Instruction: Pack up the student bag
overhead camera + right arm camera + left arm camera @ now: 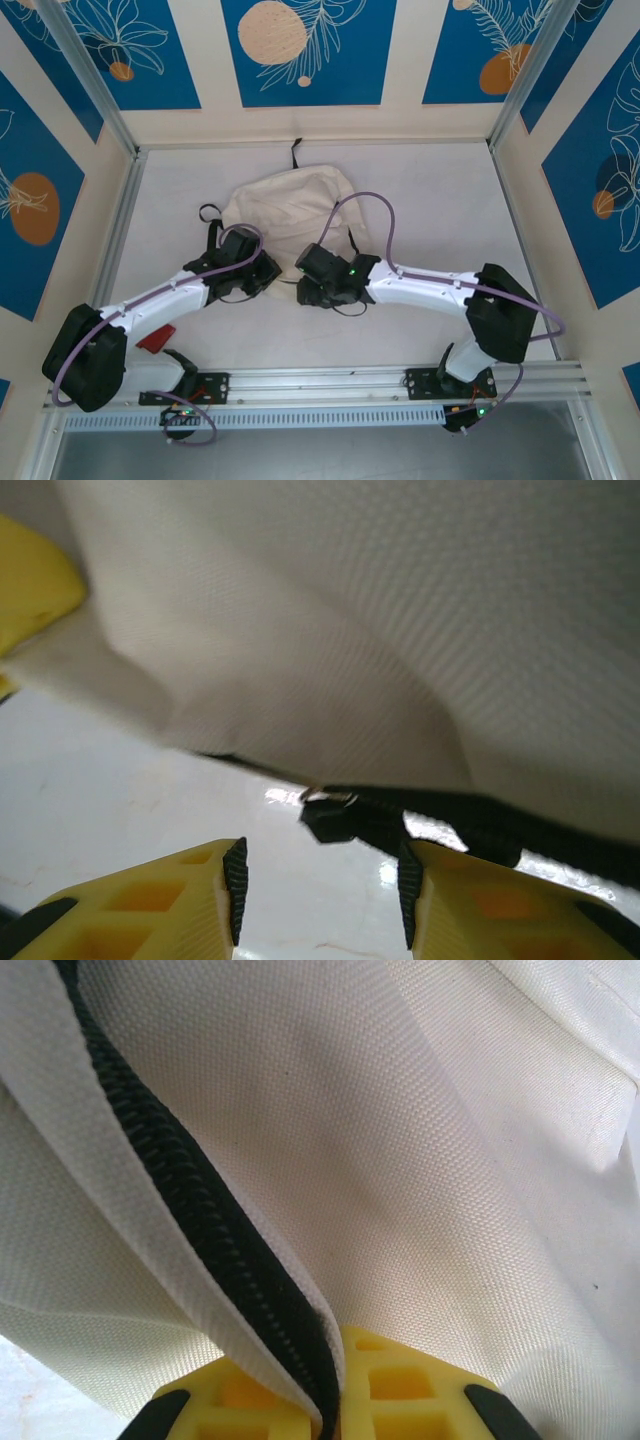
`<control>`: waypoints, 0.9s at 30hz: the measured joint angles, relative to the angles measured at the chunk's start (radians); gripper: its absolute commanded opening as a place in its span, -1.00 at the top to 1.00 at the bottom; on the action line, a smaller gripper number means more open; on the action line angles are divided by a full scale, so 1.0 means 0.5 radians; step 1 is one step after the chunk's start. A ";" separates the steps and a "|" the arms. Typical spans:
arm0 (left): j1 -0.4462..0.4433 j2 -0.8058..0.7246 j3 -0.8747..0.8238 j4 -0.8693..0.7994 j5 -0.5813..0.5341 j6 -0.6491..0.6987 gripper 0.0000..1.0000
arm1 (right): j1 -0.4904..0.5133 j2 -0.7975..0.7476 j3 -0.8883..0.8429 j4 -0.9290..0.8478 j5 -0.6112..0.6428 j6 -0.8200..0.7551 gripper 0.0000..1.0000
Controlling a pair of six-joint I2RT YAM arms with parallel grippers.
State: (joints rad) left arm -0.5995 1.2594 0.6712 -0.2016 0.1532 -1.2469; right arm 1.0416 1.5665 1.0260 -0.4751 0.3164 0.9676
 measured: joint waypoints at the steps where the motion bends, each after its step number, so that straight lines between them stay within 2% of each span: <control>1: 0.000 0.000 0.002 -0.001 0.000 0.000 0.80 | 0.000 0.023 0.002 0.008 0.007 0.001 0.11; 8: 0.000 0.000 0.018 -0.002 0.000 -0.001 0.81 | 0.013 0.159 0.014 0.083 0.073 0.024 0.30; 14: 0.000 0.000 0.018 -0.005 -0.001 -0.001 0.83 | 0.020 0.209 0.031 0.063 0.197 0.070 0.78; 16: 0.000 0.000 0.018 -0.013 -0.001 -0.001 0.86 | 0.024 0.209 0.034 0.039 0.238 0.080 0.88; 27: 0.000 -0.002 0.021 -0.123 -0.063 0.054 0.94 | 0.022 0.051 0.042 -0.295 0.366 0.137 0.92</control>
State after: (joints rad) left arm -0.5995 1.2583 0.6819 -0.2630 0.1219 -1.2198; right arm 1.0527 1.5921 1.0470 -0.6228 0.4995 1.0363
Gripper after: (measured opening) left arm 0.071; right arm 0.066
